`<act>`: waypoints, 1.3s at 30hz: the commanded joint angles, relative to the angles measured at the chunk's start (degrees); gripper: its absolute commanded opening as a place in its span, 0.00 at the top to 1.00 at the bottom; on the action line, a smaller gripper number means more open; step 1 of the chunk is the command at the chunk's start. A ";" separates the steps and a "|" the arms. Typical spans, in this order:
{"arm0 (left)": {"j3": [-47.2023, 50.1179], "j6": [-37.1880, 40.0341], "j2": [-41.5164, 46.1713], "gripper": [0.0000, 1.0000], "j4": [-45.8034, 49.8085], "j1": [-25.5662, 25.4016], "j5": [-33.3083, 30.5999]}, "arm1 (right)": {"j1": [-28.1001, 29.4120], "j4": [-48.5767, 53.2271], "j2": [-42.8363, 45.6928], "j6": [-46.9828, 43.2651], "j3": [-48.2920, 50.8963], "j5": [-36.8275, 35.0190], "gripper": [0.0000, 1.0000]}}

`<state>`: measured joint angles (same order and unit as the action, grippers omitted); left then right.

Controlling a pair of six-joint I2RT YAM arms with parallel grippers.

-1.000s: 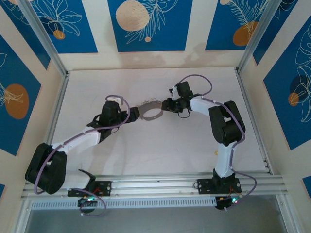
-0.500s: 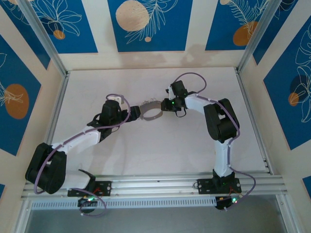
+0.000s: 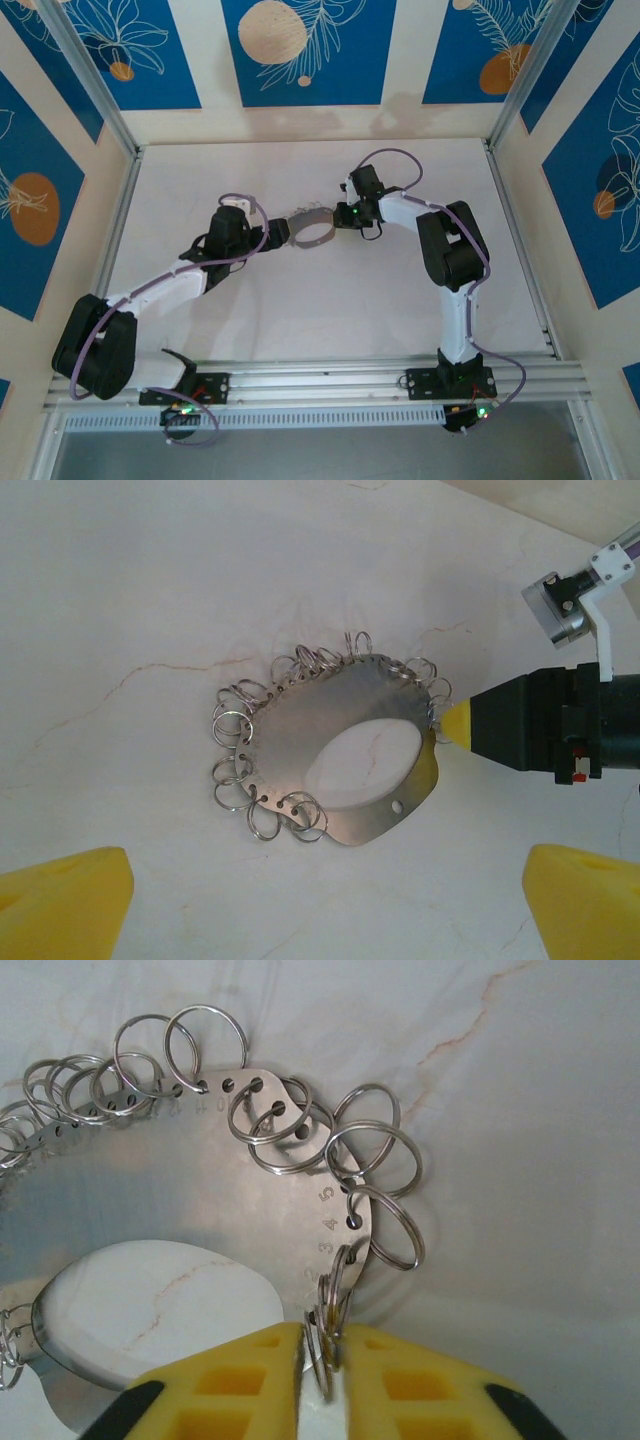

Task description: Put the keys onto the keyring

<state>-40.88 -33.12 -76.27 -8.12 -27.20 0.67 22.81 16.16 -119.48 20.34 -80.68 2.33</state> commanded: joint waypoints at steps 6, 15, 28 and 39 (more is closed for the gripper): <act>-1.39 -0.82 -0.69 0.00 -1.52 -0.75 1.31 | 0.01 0.53 0.21 -0.91 -0.16 0.98 0.92; -1.62 -0.94 -0.63 0.00 -1.38 -1.10 1.35 | -0.28 -0.07 2.51 -1.15 2.31 2.10 1.00; -1.95 1.18 1.18 0.00 2.41 -1.36 3.70 | 2.13 -4.17 12.38 -0.36 13.43 10.09 1.00; 0.61 2.11 6.95 0.00 5.42 -1.63 3.80 | 4.16 -16.19 21.44 4.26 27.98 17.25 1.00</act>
<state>-41.32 -32.45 -70.87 -4.64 -28.05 3.22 26.89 5.13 -100.84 22.72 -54.72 15.18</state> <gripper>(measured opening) 0.998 0.063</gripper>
